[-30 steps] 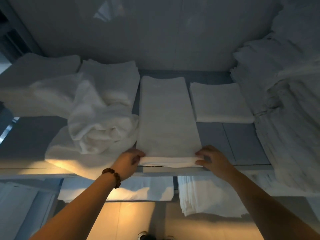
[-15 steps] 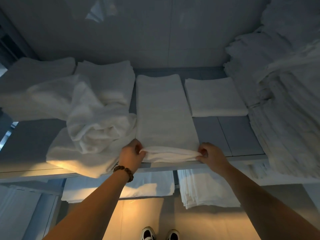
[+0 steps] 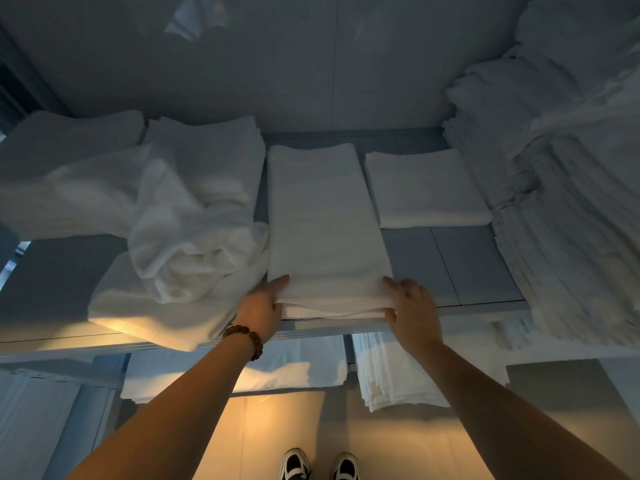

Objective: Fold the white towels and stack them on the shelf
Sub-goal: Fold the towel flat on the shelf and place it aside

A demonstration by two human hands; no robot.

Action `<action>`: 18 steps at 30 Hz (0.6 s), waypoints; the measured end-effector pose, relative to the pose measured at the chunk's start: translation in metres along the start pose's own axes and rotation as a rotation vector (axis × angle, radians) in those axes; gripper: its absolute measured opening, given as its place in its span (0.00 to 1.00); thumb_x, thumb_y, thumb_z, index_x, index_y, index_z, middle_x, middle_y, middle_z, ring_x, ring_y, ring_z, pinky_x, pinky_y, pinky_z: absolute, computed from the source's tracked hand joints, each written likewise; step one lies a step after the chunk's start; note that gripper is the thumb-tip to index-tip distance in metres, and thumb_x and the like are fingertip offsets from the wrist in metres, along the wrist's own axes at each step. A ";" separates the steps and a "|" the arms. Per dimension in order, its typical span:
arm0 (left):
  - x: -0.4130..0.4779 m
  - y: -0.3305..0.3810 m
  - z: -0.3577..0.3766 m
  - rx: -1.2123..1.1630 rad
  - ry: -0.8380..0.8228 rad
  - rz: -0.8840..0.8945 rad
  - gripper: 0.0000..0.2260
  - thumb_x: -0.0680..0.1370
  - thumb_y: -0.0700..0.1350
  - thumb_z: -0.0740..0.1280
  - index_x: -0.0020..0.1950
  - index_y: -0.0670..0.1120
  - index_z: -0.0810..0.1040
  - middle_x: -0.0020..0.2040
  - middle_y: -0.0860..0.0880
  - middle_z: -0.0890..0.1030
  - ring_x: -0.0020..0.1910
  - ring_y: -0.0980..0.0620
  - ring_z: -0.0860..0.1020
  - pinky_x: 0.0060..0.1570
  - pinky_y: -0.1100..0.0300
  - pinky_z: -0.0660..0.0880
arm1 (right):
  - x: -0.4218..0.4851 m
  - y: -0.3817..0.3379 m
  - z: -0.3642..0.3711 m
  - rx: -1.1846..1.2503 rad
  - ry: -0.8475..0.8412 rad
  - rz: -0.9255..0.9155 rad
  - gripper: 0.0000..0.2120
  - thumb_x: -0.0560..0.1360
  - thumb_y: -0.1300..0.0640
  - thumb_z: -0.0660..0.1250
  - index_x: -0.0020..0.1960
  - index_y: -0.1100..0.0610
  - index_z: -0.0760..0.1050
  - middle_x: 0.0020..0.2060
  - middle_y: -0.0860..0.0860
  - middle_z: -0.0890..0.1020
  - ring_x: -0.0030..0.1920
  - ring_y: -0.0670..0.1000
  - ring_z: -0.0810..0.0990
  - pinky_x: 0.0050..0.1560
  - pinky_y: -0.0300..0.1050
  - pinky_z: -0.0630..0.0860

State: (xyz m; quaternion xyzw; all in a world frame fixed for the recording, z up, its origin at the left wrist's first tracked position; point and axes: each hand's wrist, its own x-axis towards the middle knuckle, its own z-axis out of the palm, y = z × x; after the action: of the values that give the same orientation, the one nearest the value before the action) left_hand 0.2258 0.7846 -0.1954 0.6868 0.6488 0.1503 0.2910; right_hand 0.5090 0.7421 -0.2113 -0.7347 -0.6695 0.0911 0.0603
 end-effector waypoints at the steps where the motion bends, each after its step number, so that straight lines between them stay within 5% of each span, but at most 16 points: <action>1: -0.002 -0.001 0.002 0.002 -0.010 0.013 0.26 0.76 0.34 0.59 0.72 0.52 0.67 0.71 0.44 0.68 0.68 0.45 0.69 0.66 0.61 0.63 | 0.001 0.000 0.002 -0.070 -0.007 -0.047 0.27 0.77 0.56 0.61 0.74 0.48 0.58 0.71 0.56 0.65 0.69 0.58 0.66 0.68 0.52 0.67; 6: -0.016 0.001 0.015 -0.017 -0.069 0.039 0.26 0.76 0.32 0.59 0.72 0.51 0.67 0.74 0.41 0.62 0.73 0.46 0.62 0.68 0.63 0.56 | -0.010 0.009 0.014 -0.190 -0.053 -0.244 0.35 0.74 0.72 0.57 0.76 0.53 0.51 0.76 0.53 0.53 0.77 0.55 0.50 0.76 0.51 0.44; 10: -0.039 -0.005 0.024 -0.064 -0.092 0.066 0.23 0.75 0.37 0.64 0.70 0.47 0.68 0.74 0.44 0.61 0.72 0.47 0.62 0.68 0.63 0.56 | -0.032 0.013 0.014 -0.157 0.049 -0.257 0.36 0.61 0.76 0.71 0.67 0.61 0.70 0.66 0.58 0.73 0.66 0.58 0.73 0.68 0.55 0.62; 14: -0.046 -0.006 0.022 -0.253 -0.057 0.061 0.19 0.76 0.54 0.67 0.65 0.51 0.72 0.67 0.52 0.67 0.65 0.55 0.66 0.66 0.60 0.64 | -0.037 0.017 0.008 -0.045 0.047 -0.267 0.25 0.72 0.58 0.67 0.68 0.57 0.71 0.68 0.56 0.72 0.69 0.56 0.70 0.71 0.55 0.60; 16: -0.029 0.003 0.017 -0.453 -0.010 -0.032 0.13 0.76 0.51 0.66 0.60 0.52 0.76 0.62 0.48 0.74 0.61 0.50 0.73 0.62 0.54 0.70 | -0.024 0.010 0.002 0.022 0.032 -0.237 0.23 0.77 0.51 0.57 0.71 0.53 0.66 0.72 0.55 0.66 0.73 0.55 0.63 0.74 0.54 0.53; 18: -0.006 0.012 0.013 -0.571 0.034 -0.120 0.09 0.77 0.46 0.66 0.57 0.54 0.77 0.57 0.47 0.78 0.55 0.48 0.77 0.52 0.61 0.73 | 0.001 -0.004 0.001 0.014 0.005 -0.220 0.23 0.80 0.47 0.50 0.74 0.50 0.59 0.75 0.55 0.58 0.76 0.54 0.54 0.76 0.53 0.47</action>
State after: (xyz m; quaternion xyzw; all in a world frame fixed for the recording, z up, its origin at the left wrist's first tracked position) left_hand 0.2426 0.7765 -0.1977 0.5347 0.6245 0.3208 0.4702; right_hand 0.5049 0.7432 -0.2110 -0.6565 -0.7454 0.0866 0.0768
